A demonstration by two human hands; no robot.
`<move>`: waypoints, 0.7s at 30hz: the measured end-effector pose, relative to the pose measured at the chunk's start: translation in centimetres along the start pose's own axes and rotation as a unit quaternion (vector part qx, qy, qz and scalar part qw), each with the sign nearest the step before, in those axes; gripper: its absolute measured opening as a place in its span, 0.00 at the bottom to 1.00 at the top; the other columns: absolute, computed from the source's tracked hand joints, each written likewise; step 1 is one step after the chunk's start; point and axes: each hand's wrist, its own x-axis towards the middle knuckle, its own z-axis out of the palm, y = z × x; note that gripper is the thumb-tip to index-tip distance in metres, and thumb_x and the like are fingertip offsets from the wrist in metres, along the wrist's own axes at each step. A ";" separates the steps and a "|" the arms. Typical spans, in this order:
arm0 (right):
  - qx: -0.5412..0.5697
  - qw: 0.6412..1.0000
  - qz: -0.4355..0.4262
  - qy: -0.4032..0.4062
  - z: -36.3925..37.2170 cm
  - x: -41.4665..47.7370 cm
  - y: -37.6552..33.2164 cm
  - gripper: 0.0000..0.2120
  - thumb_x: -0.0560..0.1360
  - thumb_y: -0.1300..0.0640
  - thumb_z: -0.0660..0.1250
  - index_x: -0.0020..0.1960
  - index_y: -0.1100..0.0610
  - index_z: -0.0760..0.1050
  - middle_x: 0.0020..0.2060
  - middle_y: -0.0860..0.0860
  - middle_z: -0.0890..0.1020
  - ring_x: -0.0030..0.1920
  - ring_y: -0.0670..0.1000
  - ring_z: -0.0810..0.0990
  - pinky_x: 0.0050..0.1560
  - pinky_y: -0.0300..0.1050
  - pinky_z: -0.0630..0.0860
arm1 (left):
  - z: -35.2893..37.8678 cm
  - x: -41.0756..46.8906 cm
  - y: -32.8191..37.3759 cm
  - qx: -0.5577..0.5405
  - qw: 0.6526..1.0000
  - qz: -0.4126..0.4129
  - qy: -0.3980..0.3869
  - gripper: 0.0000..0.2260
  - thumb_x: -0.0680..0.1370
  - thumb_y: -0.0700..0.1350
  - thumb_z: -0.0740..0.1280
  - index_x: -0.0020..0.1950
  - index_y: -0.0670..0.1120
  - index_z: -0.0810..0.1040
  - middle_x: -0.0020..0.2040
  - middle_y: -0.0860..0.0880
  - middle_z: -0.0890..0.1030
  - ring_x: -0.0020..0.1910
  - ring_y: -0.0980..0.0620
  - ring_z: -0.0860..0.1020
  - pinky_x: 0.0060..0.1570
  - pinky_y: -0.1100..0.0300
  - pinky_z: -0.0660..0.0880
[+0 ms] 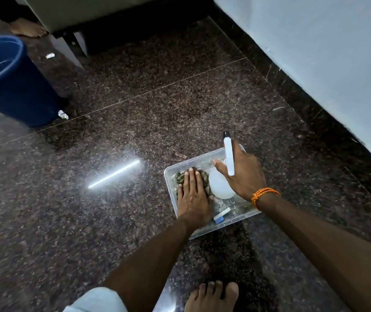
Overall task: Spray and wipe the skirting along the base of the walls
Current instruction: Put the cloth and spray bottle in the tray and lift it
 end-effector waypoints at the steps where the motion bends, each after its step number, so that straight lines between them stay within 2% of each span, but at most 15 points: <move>1: 0.003 1.000 0.009 -0.011 0.0 -0.1 0.2 0.31 0.77 0.44 0.69 0.72 0.57 0.64 0.54 0.61 0.82 0.50 0.64 0.81 0.46 0.53 0.75 | 0.0 0.1 -0.1 0.003 1.000 0.000 -0.014 0.37 0.80 0.57 0.53 0.79 0.42 0.37 0.79 0.44 0.35 0.77 0.45 0.35 0.76 0.43 0.43; 5: -0.008 0.998 0.035 -0.050 -0.1 -0.5 0.7 0.38 0.71 0.48 0.76 0.73 0.57 0.62 0.54 0.62 0.81 0.52 0.65 0.80 0.47 0.53 0.76 | -1.5 0.7 0.1 -0.003 0.996 -0.002 -0.085 0.40 0.79 0.58 0.56 0.78 0.42 0.35 0.78 0.43 0.33 0.77 0.45 0.33 0.75 0.44 0.40; 8: -0.044 0.990 0.027 -0.129 -0.4 -0.3 1.8 0.43 0.65 0.57 0.79 0.73 0.56 0.61 0.55 0.60 0.81 0.53 0.64 0.80 0.48 0.51 0.76 | -2.3 -0.7 0.3 -0.024 0.996 0.008 -0.089 0.38 0.80 0.59 0.55 0.79 0.43 0.36 0.78 0.43 0.34 0.77 0.45 0.34 0.75 0.45 0.41; 10: -0.092 0.981 0.022 -0.172 -0.7 0.1 2.5 0.38 0.65 0.62 0.75 0.72 0.56 0.64 0.55 0.60 0.82 0.53 0.64 0.81 0.47 0.52 0.78 | -2.6 -2.7 -0.3 -0.043 0.998 0.015 -0.048 0.37 0.81 0.61 0.52 0.79 0.45 0.36 0.77 0.44 0.33 0.77 0.46 0.33 0.75 0.45 0.39; 12: -0.137 0.978 0.038 -0.153 -1.1 0.3 3.7 0.35 0.66 0.63 0.73 0.71 0.57 0.67 0.57 0.61 0.81 0.55 0.63 0.80 0.50 0.53 0.78 | -2.9 -4.4 -0.7 -0.086 0.995 -0.037 0.028 0.35 0.82 0.60 0.52 0.79 0.47 0.36 0.77 0.47 0.32 0.76 0.48 0.35 0.73 0.45 0.37; 14: -0.157 0.978 0.078 -0.116 -1.1 0.4 4.5 0.31 0.70 0.62 0.72 0.71 0.59 0.66 0.59 0.63 0.78 0.57 0.65 0.78 0.54 0.55 0.76 | -2.8 -5.0 -2.3 -0.143 0.974 -0.156 0.082 0.34 0.82 0.57 0.56 0.80 0.45 0.42 0.79 0.46 0.41 0.78 0.43 0.45 0.74 0.43 0.46; 15: -0.159 0.976 0.101 -0.109 -1.2 0.4 4.9 0.29 0.71 0.62 0.71 0.70 0.61 0.66 0.60 0.64 0.76 0.58 0.66 0.77 0.55 0.56 0.76 | -2.6 -4.7 -3.0 -0.190 0.956 -0.207 0.080 0.32 0.81 0.55 0.59 0.79 0.44 0.49 0.79 0.42 0.52 0.76 0.39 0.55 0.74 0.41 0.55; 17: -0.163 0.968 0.140 -0.128 -1.0 0.6 5.6 0.27 0.73 0.61 0.70 0.68 0.63 0.65 0.61 0.66 0.75 0.60 0.69 0.76 0.56 0.57 0.75 | -2.2 -3.7 -4.3 -0.269 0.928 -0.253 0.052 0.22 0.79 0.52 0.63 0.71 0.46 0.67 0.65 0.41 0.75 0.63 0.39 0.75 0.61 0.42 0.74; 19: -0.171 0.959 0.166 -0.153 -0.9 1.0 5.9 0.23 0.75 0.61 0.68 0.67 0.65 0.66 0.61 0.68 0.76 0.60 0.69 0.77 0.56 0.56 0.75 | -2.3 -3.0 -4.8 -0.288 0.915 -0.278 0.037 0.13 0.76 0.51 0.66 0.58 0.47 0.76 0.52 0.45 0.82 0.51 0.42 0.80 0.50 0.47 0.79; 21: -0.182 0.948 0.190 -0.177 -0.8 1.5 6.4 0.18 0.76 0.60 0.67 0.64 0.65 0.70 0.60 0.67 0.78 0.59 0.68 0.78 0.56 0.55 0.75 | -2.5 -2.2 -5.2 -0.277 0.910 -0.308 0.027 0.11 0.74 0.51 0.70 0.53 0.48 0.79 0.47 0.47 0.83 0.45 0.45 0.81 0.45 0.49 0.81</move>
